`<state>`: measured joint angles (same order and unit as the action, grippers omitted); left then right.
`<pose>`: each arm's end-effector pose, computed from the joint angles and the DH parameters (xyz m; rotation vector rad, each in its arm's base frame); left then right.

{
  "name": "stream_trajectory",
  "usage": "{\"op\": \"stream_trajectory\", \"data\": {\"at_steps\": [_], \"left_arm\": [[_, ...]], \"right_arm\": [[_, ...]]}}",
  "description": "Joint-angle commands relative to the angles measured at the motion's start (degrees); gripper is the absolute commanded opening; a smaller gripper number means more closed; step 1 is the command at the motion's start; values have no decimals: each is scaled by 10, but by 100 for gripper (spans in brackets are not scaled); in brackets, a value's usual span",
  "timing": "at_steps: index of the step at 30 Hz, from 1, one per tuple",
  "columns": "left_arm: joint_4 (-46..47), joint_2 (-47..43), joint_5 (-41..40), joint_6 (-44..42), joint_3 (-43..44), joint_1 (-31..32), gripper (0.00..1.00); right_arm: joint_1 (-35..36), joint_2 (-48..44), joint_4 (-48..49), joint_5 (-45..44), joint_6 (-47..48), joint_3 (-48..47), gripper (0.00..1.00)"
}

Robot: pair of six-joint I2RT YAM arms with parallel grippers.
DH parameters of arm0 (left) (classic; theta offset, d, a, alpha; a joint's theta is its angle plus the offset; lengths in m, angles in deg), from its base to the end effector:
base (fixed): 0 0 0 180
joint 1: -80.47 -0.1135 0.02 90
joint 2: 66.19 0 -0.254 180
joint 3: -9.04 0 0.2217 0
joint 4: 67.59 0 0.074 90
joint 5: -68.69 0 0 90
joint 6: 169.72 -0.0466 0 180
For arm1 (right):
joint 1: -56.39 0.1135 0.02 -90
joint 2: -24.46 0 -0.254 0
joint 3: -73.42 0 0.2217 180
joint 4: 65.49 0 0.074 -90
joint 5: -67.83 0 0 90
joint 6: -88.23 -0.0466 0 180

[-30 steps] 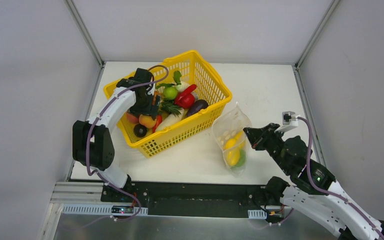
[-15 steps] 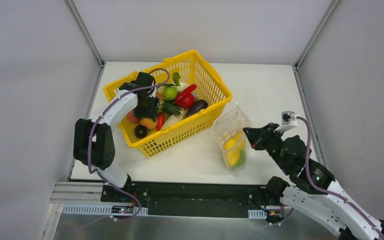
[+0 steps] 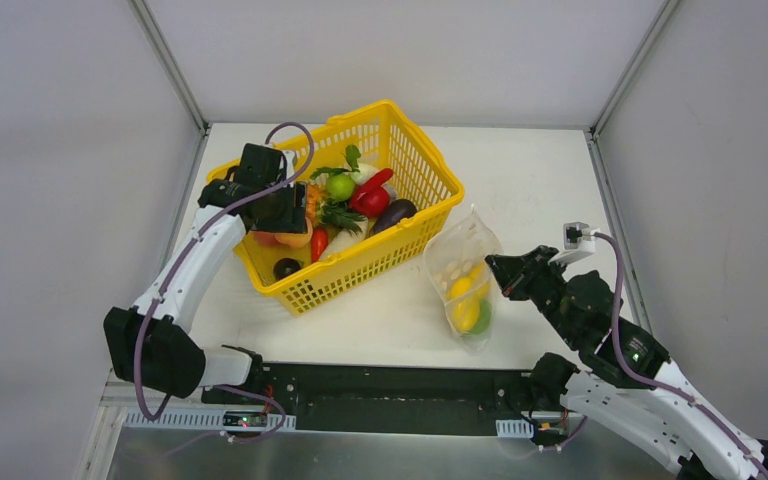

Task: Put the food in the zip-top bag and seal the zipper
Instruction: Pick up the fake fruit from the bin.

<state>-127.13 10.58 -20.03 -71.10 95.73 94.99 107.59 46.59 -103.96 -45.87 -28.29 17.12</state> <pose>0.2499 -0.0658 0.3071 0.1360 2.4437 -0.2073 0.0675 0.0541 0.3250 -0.0390 1.6853 0.6927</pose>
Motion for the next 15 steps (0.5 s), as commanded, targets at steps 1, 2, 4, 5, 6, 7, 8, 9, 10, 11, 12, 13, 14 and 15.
{"op": "stream_trajectory", "data": {"at_steps": [1,2,4,5,6,7,8,9,10,11,12,13,14,15], "left_arm": [[-3,-49,27,28,-3,-5,17],[-1,-58,32,33,-2,-5,17],[6,-76,43,44,-2,-5,17],[13,-85,51,49,-3,-5,16],[17,-97,57,56,-5,-5,17],[23,-107,61,63,-5,-5,17],[28,-118,65,74,-5,-5,17],[34,-128,67,87,-6,-5,16],[44,-136,73,108,-6,-4,15],[59,-146,86,126,-8,-2,14],[73,-154,100,137,-10,2,14],[83,-164,102,147,-8,11,14],[92,-173,101,154,-7,21,14],[99,-183,102,160,-6,29,14]], "right_arm": [[1,10,27,8,-12,-17,0],[1,14,25,11,-14,-21,0],[1,22,21,15,-16,-25,0],[1,25,21,18,-16,-27,0],[1,27,21,21,-17,-29,0],[1,29,22,26,-17,-32,0],[1,31,22,31,-17,-35,0],[1,34,21,35,-17,-39,0],[1,36,22,39,-18,-41,0],[1,39,23,42,-19,-44,0],[1,41,24,45,-21,-45,0],[1,44,26,52,-21,-48,0],[1,48,26,60,-21,-52,0],[1,52,22,63,-20,-56,0]]}}
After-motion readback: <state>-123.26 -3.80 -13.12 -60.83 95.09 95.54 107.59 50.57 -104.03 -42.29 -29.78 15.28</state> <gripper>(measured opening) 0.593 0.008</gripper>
